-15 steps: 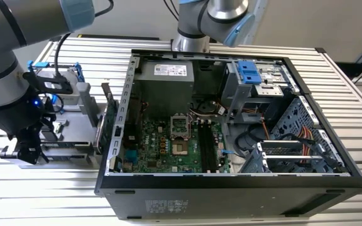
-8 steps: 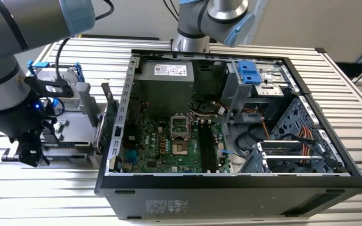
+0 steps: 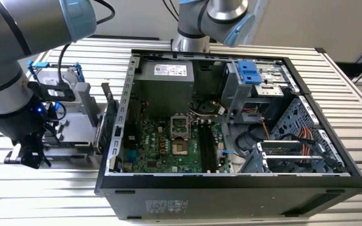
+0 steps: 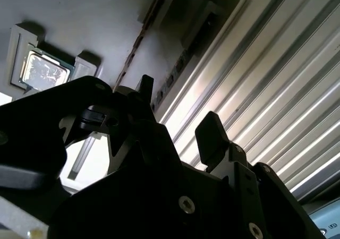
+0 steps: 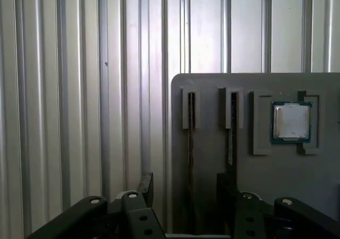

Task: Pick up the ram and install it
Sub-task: 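Pick up the ram and move it above insertion slot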

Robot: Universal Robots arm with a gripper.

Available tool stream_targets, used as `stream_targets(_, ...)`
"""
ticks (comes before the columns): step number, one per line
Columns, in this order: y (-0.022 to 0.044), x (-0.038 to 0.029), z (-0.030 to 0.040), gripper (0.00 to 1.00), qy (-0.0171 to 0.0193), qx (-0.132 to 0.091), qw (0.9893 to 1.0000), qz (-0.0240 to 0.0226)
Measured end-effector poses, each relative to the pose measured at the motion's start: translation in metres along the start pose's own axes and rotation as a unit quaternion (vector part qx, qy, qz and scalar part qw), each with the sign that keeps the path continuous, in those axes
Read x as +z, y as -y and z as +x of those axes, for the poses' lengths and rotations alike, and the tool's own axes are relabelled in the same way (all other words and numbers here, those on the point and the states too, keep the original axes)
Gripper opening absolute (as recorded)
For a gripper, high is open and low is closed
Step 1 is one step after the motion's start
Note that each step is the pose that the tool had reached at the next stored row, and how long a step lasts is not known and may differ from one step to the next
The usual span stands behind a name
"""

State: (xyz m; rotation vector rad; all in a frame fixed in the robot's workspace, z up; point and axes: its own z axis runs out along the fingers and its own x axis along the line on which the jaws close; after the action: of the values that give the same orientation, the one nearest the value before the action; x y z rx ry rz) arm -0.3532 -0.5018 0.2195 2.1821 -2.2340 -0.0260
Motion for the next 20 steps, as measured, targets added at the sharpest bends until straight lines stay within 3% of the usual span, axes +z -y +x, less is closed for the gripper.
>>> stream_targets(20,0.0005,0.0198,0.0005,1.00,0.0009,0.006,1.0000,0.0000)
